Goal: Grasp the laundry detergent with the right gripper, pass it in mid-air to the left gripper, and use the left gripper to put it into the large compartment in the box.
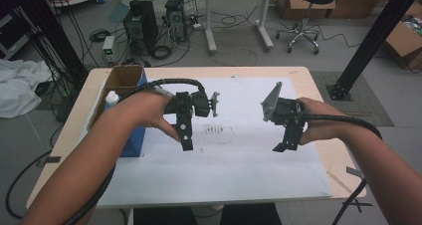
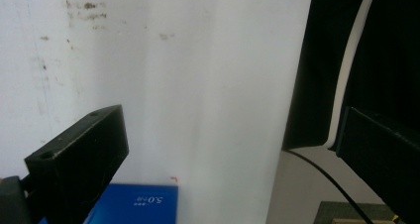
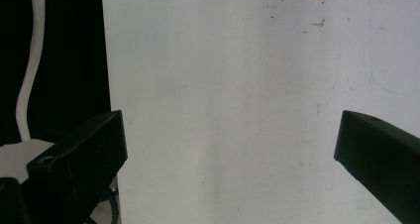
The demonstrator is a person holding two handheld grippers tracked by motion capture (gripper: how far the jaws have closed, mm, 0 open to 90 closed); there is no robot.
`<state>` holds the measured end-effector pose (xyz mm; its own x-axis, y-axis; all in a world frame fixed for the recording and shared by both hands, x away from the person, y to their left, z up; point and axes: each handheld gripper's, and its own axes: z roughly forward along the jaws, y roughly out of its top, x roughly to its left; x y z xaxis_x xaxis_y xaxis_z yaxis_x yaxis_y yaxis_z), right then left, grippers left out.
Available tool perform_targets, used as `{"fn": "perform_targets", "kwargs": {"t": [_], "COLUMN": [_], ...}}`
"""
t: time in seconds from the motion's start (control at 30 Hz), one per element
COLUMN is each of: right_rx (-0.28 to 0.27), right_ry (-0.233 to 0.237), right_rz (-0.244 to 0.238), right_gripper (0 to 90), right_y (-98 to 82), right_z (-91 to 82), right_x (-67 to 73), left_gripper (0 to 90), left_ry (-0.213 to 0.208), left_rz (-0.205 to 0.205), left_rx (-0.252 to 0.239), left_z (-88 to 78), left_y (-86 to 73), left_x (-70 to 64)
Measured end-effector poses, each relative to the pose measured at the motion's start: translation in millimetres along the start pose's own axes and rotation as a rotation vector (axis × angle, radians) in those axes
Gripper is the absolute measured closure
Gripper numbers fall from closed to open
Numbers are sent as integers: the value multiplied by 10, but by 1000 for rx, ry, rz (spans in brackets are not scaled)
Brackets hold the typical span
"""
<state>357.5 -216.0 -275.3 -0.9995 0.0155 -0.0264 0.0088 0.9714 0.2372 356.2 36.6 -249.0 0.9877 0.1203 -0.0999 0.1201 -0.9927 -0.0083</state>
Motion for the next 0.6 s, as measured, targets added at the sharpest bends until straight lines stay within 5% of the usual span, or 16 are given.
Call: {"fn": "perform_targets", "kwargs": {"t": [0.6], "right_rx": [2], "right_ry": [-4], "right_rz": [-4], "right_gripper": [0], "right_y": [33], "right_z": [20], "right_x": [17], "left_gripper": [1], "left_ry": [-6], "left_rz": [17], "left_rx": [8], "left_z": [19], "left_y": [7], "left_x": [-33]}}
